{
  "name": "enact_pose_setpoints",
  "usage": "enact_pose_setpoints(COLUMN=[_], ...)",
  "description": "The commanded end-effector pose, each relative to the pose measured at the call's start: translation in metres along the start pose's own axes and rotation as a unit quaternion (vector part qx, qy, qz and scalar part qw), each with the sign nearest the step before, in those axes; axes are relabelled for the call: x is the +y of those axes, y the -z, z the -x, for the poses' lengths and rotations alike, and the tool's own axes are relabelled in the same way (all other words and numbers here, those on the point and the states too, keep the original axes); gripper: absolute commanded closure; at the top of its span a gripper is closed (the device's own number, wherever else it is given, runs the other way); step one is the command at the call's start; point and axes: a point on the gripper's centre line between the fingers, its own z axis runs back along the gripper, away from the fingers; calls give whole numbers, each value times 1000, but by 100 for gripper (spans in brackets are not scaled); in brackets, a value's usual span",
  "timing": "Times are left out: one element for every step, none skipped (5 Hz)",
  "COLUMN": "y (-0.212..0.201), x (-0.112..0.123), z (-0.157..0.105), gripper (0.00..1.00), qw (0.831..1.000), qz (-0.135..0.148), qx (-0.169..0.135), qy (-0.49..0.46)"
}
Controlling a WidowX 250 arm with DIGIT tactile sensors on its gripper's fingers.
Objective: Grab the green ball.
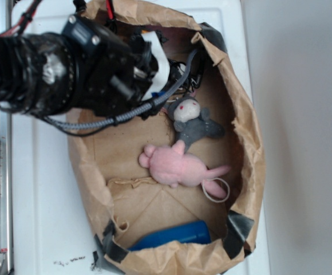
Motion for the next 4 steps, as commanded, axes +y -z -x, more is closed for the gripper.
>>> enact_pose_setpoints(y=[-17, -43, -83, -114], x=[-6, -13, -24, -35], z=[-17, -17, -22, -26], gripper=[100, 100, 100, 100], qw=[999, 998, 995, 992], qz=[30, 58, 91, 119], qx=[28, 28, 35, 44], qy=[-5, 8, 20, 29])
